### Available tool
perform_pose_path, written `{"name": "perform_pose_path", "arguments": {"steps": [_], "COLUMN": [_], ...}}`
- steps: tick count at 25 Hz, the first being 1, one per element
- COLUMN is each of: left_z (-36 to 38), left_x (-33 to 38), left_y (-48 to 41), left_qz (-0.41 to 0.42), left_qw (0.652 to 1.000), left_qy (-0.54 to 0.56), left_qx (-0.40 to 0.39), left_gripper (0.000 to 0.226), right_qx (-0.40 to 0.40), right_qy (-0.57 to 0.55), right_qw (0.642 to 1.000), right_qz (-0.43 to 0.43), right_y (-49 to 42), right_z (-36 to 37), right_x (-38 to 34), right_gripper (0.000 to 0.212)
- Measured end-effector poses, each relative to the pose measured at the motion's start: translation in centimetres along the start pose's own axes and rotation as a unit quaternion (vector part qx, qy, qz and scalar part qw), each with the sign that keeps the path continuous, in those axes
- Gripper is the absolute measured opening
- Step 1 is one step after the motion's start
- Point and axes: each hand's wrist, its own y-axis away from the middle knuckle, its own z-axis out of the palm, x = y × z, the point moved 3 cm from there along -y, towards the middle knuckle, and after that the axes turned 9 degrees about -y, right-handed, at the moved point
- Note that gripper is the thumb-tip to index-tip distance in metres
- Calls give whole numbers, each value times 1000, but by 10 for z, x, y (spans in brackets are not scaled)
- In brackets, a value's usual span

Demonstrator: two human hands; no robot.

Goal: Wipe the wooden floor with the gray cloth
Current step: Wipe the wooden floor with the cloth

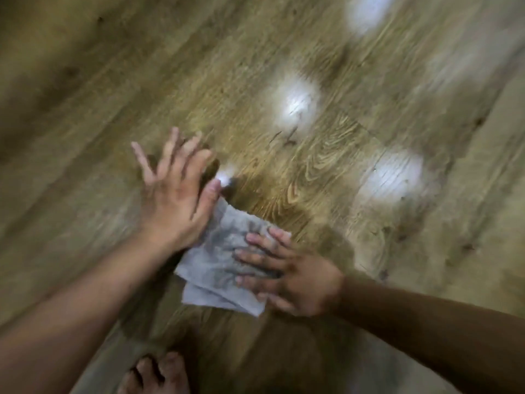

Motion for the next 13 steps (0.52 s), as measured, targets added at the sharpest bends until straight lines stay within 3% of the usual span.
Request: {"name": "perform_pose_path", "arguments": {"steps": [1,3,7,11,13], "left_z": [9,25,37,37,36], "left_x": [14,27,33,32,34], "left_y": [-4,-9,-10,-9,-9], "left_qz": [50,75,77,68,69], "left_qw": [998,992,981,980,981], "left_qy": [-10,-55,-124,-135,-130], "left_qx": [-24,-81,-124,-129,-125], "left_gripper": [52,60,67,67,66], "right_qx": [29,102,214,254,238], "right_qy": [21,42,12,-37,-22], "right_qw": [999,988,895,818,820], "right_qz": [1,110,392,515,520], "right_y": [15,31,38,1,-9], "right_z": [-14,-59,-158,-188,-169], "right_x": [30,107,250,275,248], "right_gripper": [40,41,47,51,56]}}
